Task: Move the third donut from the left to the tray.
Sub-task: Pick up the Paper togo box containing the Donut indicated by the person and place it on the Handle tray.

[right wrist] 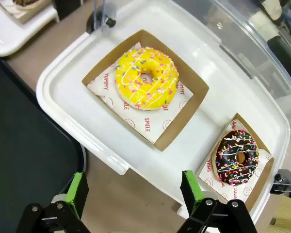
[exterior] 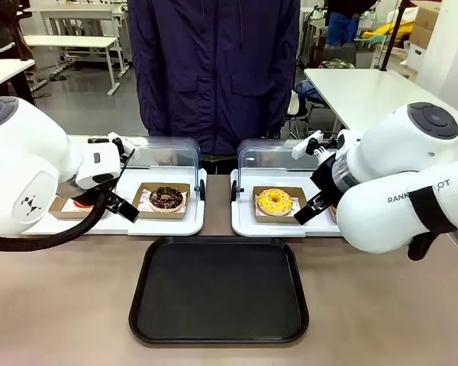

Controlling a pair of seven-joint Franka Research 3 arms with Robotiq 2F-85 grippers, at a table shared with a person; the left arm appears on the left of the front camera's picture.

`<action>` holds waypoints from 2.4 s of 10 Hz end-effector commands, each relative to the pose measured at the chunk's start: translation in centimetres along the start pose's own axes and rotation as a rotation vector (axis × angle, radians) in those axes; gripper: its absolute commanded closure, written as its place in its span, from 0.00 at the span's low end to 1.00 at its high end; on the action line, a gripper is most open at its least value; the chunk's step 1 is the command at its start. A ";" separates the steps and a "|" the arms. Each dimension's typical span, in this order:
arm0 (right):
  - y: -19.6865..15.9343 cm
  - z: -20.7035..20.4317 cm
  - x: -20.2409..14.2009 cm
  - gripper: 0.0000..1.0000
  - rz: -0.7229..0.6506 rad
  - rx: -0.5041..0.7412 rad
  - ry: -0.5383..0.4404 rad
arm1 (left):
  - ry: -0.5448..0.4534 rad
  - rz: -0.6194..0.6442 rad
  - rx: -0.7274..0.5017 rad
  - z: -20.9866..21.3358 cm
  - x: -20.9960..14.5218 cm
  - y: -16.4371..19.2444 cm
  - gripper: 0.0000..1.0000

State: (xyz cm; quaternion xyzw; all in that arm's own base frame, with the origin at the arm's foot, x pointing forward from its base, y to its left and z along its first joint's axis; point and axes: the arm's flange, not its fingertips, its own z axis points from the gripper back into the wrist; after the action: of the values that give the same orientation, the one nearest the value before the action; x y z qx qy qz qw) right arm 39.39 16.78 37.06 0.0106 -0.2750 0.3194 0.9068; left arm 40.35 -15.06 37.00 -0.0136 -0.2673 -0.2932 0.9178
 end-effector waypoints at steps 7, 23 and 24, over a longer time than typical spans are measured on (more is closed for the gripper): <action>0.0 0.0 0.0 0.00 0.000 0.000 0.000 | 0.000 0.000 0.000 0.0 0.0 0.0 0.00; -25.9 18.7 -16.0 0.00 -0.062 0.346 -0.556 | -0.454 -0.229 -0.548 16.3 -10.4 29.8 0.00; -26.3 19.0 -17.3 0.00 -0.065 0.345 -0.586 | -0.498 -0.214 -0.546 16.8 -12.1 30.6 0.00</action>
State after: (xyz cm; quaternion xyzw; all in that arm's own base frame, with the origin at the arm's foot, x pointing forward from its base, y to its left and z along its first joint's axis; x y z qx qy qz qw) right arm 34.17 -17.26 48.55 0.2502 -0.4535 0.3089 0.7977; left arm 39.98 18.97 49.67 -0.2818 -0.3798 -0.4369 0.7651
